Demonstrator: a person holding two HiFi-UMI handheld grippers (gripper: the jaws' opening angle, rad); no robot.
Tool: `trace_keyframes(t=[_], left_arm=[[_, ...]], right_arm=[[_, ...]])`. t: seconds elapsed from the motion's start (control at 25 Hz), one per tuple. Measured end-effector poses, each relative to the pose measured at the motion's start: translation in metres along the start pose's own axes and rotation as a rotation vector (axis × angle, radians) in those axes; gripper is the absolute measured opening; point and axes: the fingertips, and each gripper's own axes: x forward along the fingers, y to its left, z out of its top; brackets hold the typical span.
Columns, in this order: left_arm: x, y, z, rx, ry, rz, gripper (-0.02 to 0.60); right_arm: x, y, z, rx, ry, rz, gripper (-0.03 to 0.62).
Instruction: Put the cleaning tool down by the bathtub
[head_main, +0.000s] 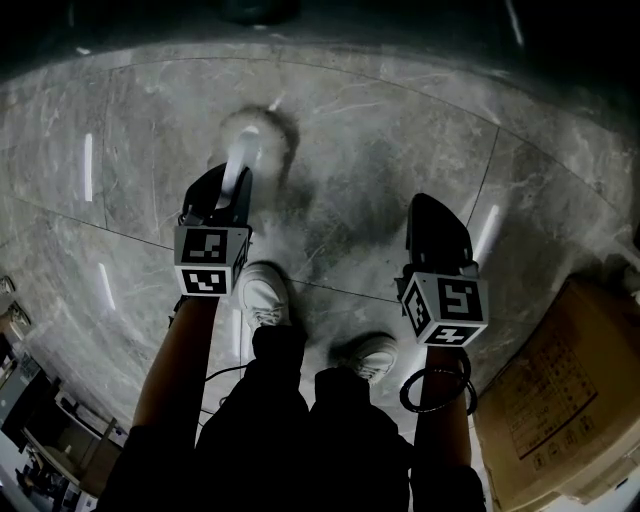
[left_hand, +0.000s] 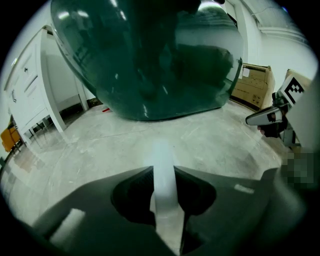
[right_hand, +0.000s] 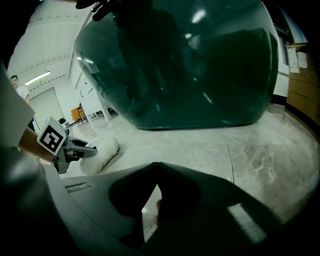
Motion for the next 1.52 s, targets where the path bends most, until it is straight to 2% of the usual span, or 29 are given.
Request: trace_keyframes(t=[0.44, 0.8, 0.88, 0.96, 1.0, 1.16, 1.52], left_arm=[[0.004, 0.0, 0.001, -0.008, -0.021, -0.005, 0.087], [0.003, 0.0, 0.003, 0.014, -0.048, -0.012, 0.09], [0.003, 0.001, 0.004, 0.005, -0.058, -0.021, 0.127], [0.003, 0.0, 0.006, -0.009, -0.074, -0.048, 0.211], [0.002, -0.001, 0.008, -0.01, -0.083, -0.058, 0.23], [-0.001, -0.004, 0.011, 0.0, -0.104, -0.07, 0.261], [-0.006, -0.001, 0.02, 0.003, -0.132, -0.056, 0.262]], right_arm=[[0.003, -0.002, -0.002, -0.002, -0.006, 0.001, 0.023], [0.006, 0.004, -0.006, -0.008, -0.007, 0.004, 0.023], [0.005, 0.005, -0.006, -0.008, -0.006, 0.004, 0.023], [0.004, 0.005, -0.006, -0.01, -0.005, 0.004, 0.023], [0.004, 0.004, -0.005, -0.012, -0.005, 0.004, 0.023], [0.004, 0.003, -0.002, -0.014, -0.01, 0.002, 0.023], [0.002, 0.005, 0.0, -0.02, -0.008, 0.002, 0.023]])
